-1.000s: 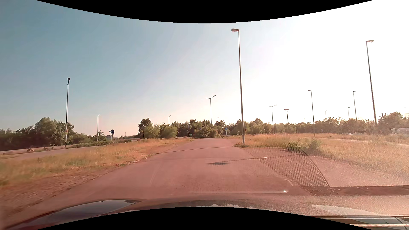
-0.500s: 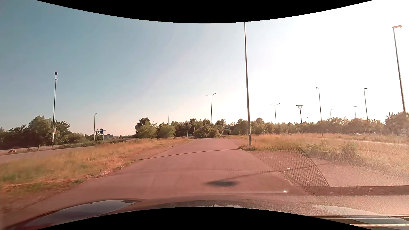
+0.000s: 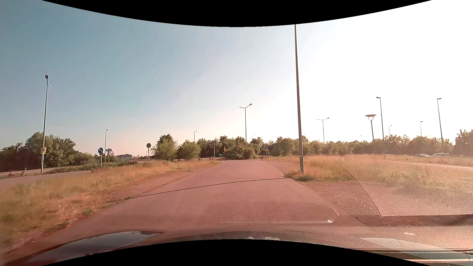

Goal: Follow the waypoints while adhering to traffic rules and regulations

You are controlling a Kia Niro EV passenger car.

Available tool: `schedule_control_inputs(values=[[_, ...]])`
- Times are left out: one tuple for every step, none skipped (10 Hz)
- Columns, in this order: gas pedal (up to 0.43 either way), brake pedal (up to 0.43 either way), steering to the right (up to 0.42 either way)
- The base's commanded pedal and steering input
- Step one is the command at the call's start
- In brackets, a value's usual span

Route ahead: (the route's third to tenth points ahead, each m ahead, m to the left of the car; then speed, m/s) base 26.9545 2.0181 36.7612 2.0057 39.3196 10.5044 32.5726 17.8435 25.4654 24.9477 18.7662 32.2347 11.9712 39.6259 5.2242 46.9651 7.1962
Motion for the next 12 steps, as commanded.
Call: schedule_control_inputs(values=[[0.189, 0.006, -0.004], [0.177, 0.006, -0.003], [0.157, 0.006, -0.002], [0.157, 0.006, -0.001], [0.138, 0.006, 0.0], [0.118, 0.006, 0.0], [0.098, 0.006, 0.003], [0.067, 0.006, 0.006], [0.067, 0.006, 0.008], [0.067, 0.006, 0.008], [0.059, 0.006, 0.008], [0.059, 0.006, 0.008]])
